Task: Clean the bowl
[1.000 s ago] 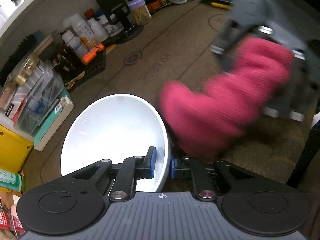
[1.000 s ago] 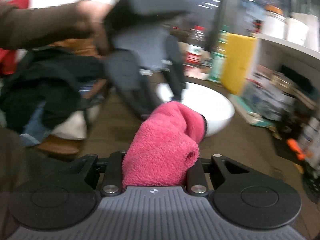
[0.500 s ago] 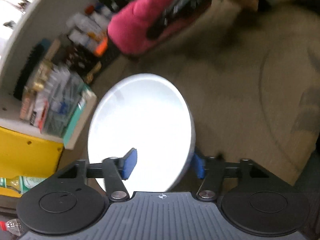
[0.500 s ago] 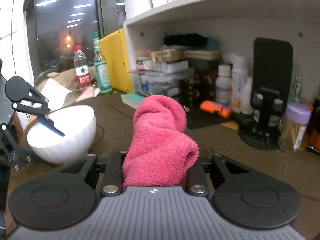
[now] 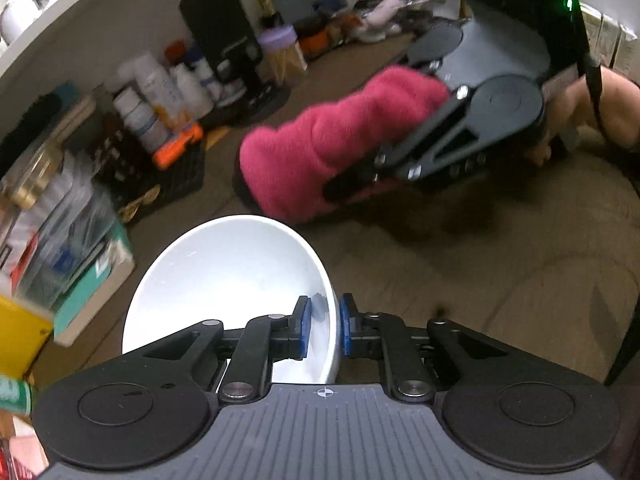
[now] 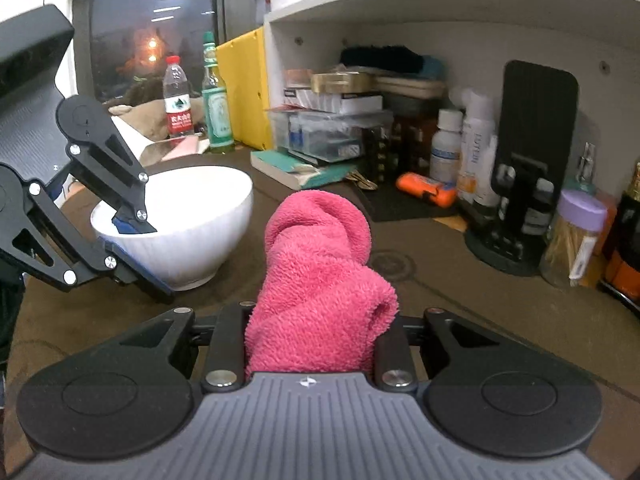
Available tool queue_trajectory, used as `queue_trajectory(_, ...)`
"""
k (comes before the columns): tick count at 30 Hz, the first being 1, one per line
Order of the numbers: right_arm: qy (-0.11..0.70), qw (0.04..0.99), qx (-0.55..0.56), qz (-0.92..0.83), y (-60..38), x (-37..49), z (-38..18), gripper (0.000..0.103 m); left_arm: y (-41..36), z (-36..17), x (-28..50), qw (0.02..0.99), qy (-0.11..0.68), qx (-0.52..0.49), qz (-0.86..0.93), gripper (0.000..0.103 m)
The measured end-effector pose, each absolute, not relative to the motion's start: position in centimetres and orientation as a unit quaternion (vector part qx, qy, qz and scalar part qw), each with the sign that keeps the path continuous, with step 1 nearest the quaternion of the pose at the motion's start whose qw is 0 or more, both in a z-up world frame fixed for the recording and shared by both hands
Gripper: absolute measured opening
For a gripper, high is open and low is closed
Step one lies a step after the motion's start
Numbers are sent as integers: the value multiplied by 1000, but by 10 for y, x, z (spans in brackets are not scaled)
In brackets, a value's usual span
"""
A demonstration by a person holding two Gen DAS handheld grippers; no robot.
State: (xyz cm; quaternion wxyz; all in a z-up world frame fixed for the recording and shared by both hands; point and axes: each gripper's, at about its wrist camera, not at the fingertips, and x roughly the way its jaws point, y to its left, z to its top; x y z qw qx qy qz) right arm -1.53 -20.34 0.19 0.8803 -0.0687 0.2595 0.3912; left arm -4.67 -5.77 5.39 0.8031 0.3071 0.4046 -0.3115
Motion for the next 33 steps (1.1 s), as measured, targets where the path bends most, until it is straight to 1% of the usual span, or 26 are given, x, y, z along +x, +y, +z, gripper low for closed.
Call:
queue_trajectory(7,256,872,-86,407,-216,-27,8,26,-66,77,-39,825,379,236,-346,12)
queue_trajectory(8,256,868,-84,418,-217,-30,8,26,-61,80,-38,831,375,213,-351,12)
queue_trajectory(11,266,829,-71,488,-219,-46,14,26,-36,86,-32,851,364,140,-352,13)
queue_trajectory(14,255,816,-61,515,-212,-58,18,27,-3,90,-24,874,343,67,-337,13)
queue_trajectory(18,260,849,-20,461,-201,-41,25,27,52,92,-13,898,320,-34,-301,15)
queue_trajectory(23,278,865,29,416,-182,-7,27,27,94,83,-8,906,316,-80,-270,16)
queue_trajectory(27,295,866,6,404,-142,3,22,27,116,76,-8,904,308,-125,-268,19)
queue_trajectory(28,299,860,2,413,-130,1,19,27,118,75,-7,903,307,-131,-269,21)
queue_trajectory(30,299,838,-7,457,-108,-8,17,27,121,75,-4,902,307,-138,-271,22)
queue_trajectory(33,295,778,-29,554,-81,-41,19,27,121,76,0,901,310,-136,-270,22)
